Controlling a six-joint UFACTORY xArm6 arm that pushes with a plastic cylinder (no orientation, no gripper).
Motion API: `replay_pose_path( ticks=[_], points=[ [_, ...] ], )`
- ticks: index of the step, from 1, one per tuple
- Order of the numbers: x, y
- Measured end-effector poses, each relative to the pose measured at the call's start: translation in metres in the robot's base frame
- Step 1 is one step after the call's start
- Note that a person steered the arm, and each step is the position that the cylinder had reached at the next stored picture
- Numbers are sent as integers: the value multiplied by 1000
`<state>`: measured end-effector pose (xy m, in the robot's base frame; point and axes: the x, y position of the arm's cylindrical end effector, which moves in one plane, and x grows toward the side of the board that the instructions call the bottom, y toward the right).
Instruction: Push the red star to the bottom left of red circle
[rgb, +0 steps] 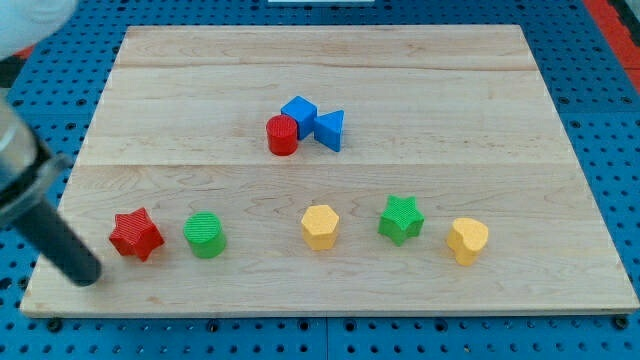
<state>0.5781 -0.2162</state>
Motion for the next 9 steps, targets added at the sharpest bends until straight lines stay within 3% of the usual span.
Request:
replay_pose_path(
  ticks=[1,2,3,5,7,9],
  points=[
    [-31,45],
    [-62,53],
    [-64,3],
    [-114,103],
    [-115,102],
    [-119,145]
  ],
)
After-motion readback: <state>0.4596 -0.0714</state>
